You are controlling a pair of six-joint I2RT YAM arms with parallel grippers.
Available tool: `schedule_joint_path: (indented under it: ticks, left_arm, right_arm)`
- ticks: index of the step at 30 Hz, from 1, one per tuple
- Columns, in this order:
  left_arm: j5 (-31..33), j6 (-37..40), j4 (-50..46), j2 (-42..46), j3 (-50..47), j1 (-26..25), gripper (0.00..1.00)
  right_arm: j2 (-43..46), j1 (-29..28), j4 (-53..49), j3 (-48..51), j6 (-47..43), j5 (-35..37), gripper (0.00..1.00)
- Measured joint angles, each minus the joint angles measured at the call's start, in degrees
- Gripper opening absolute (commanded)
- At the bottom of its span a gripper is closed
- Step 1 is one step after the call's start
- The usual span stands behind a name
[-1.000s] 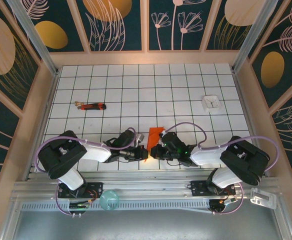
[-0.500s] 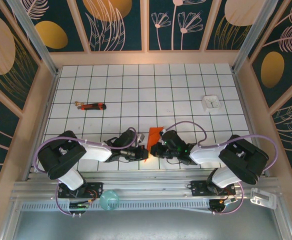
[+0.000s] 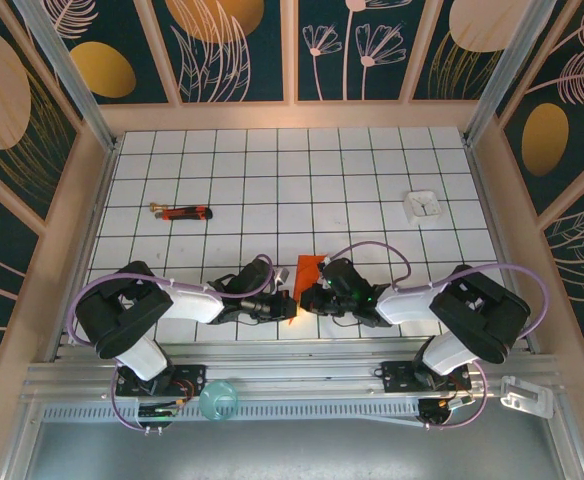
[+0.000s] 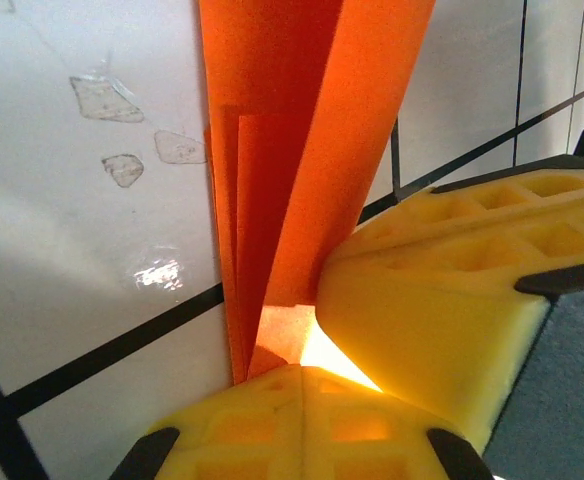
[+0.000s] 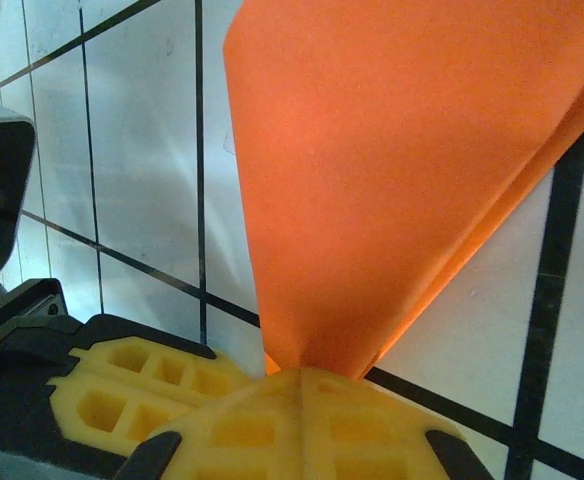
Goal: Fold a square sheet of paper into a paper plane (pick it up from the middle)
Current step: Fold the wing for the fifth time at the center of the table.
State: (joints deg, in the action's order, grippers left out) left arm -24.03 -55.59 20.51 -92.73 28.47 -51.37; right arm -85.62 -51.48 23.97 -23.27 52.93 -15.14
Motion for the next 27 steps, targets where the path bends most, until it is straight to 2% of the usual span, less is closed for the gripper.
schedule_joint_path:
  ticks: [13,27]
  left_arm:
    - [-0.4,1.1,0.1,-0.2,0.0,-0.1,0.00]
    - [-0.6,2.5,0.1,-0.4,-0.2,-0.1,0.00]
  right_arm:
    - [-2.4,2.5,-1.6,-2.1,-2.3,-2.9,0.00]
    - [-4.6,8.4,-4.1,-5.6,-7.1,-3.0,0.00]
